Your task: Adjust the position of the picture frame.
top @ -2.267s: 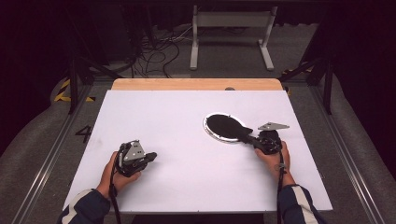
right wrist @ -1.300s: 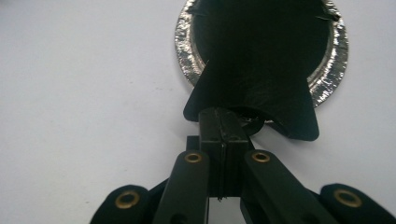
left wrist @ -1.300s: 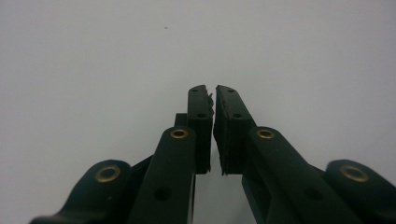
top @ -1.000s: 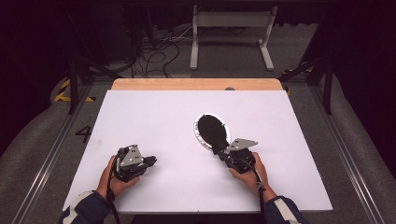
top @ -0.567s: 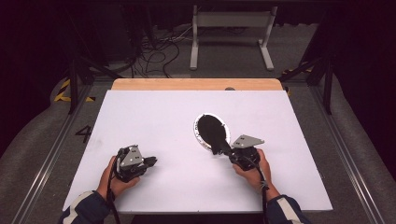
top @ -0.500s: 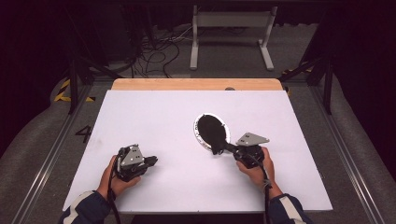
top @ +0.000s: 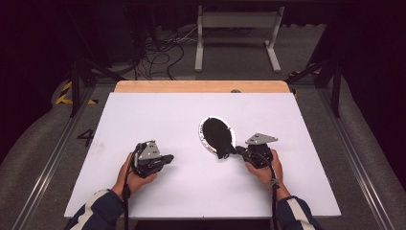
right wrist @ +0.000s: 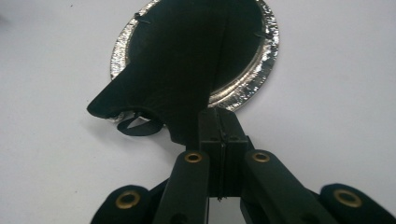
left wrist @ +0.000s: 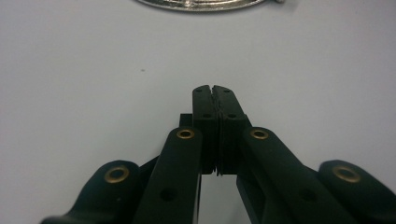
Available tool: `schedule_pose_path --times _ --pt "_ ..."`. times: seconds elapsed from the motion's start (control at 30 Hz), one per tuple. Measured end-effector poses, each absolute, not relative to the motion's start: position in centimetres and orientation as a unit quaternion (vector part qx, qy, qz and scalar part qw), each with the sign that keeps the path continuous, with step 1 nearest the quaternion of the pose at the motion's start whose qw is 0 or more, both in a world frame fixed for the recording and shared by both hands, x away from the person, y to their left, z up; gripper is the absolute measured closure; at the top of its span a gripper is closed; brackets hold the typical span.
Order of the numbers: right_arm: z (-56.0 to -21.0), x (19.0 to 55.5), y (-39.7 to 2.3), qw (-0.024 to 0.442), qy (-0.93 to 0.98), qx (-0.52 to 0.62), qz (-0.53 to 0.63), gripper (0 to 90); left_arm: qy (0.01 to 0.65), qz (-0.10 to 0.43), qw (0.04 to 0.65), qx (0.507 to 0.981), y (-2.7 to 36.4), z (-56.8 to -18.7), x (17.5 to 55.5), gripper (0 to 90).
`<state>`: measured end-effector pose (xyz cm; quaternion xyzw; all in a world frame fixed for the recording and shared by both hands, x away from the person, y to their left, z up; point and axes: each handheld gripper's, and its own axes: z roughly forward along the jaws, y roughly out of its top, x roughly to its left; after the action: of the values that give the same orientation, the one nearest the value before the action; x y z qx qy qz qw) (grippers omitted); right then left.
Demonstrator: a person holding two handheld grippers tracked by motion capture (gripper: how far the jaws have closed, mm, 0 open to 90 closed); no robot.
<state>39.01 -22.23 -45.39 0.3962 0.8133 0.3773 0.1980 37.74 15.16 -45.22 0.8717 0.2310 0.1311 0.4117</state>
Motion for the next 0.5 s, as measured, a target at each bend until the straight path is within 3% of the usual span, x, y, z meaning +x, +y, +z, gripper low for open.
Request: schedule_pose_path --times 0.5 --pt "-45.8 39.4 -22.1 0.197 0.820 0.391 0.368 90.0 0.204 0.105 0.419 0.878 8.9 -45.6 39.3 89.9"
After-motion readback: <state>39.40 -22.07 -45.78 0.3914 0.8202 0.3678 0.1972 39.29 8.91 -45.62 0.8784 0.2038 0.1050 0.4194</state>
